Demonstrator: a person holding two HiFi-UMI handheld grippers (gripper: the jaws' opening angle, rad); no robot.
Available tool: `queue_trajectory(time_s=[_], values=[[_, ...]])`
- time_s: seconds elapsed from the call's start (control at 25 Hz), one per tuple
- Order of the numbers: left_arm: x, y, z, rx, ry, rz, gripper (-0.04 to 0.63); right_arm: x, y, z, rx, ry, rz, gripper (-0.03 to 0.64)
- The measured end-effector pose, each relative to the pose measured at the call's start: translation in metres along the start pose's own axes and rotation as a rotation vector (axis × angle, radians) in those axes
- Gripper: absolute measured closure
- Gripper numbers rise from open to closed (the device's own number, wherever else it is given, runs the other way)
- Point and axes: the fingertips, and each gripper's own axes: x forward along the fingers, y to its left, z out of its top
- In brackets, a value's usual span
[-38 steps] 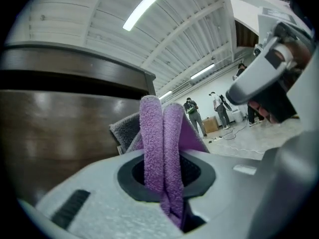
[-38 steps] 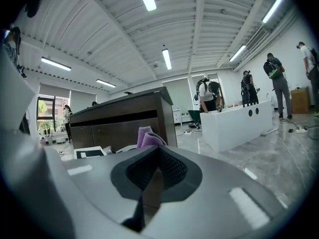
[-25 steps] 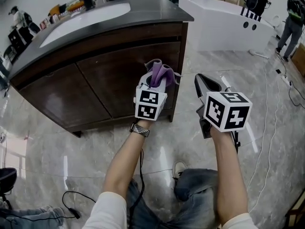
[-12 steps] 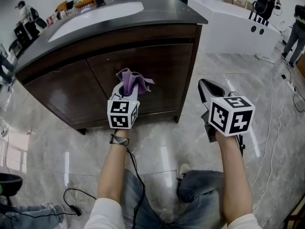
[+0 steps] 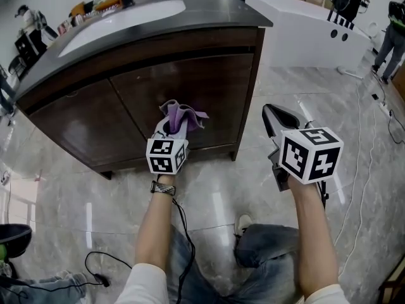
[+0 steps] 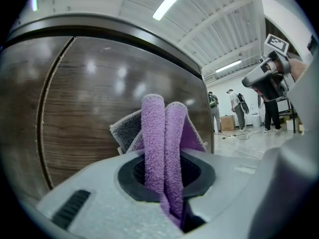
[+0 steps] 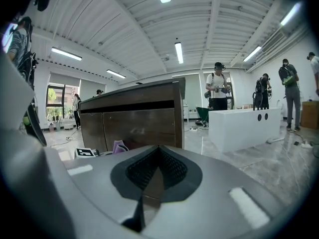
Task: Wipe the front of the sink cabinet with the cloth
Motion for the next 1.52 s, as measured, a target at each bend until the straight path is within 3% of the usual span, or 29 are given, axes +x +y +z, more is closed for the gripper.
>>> queue_trajectory(time_s=[0.24, 0.52, 0.92, 1.08, 1.28, 1.52], values=[[0.037, -0.056, -0.017, 0.006, 0.057, -0.116, 0.546, -0.006, -0.002, -0.004, 0.005, 0.007, 0.001, 0.611], [0.066, -0.101, -0.014, 0.024, 0.06, -0.185, 0.546, -0.019, -0.014, -0.002, 0.011, -0.005, -0.017, 0.611], [0.106, -0.166, -0.045, 0.092, 0.156, -0.278, 0.546, -0.025, -0.017, 0.001, 0.015, -0.021, -0.007, 0.611], [0.104, -0.157, -0.073, 0.151, 0.195, -0.264, 0.546, -0.022, -0.016, 0.0, -0.009, -0.016, -0.007, 0.611], [0.085, -0.123, -0.1, 0.161, 0.236, -0.209, 0.546, -0.016, -0.009, 0.0, -0.048, -0.008, 0.003, 0.611], [0.053, -0.075, -0.102, 0.142, 0.259, -0.126, 0.546, -0.006, 0.003, 0.001, -0.059, -0.006, 0.03, 0.611]])
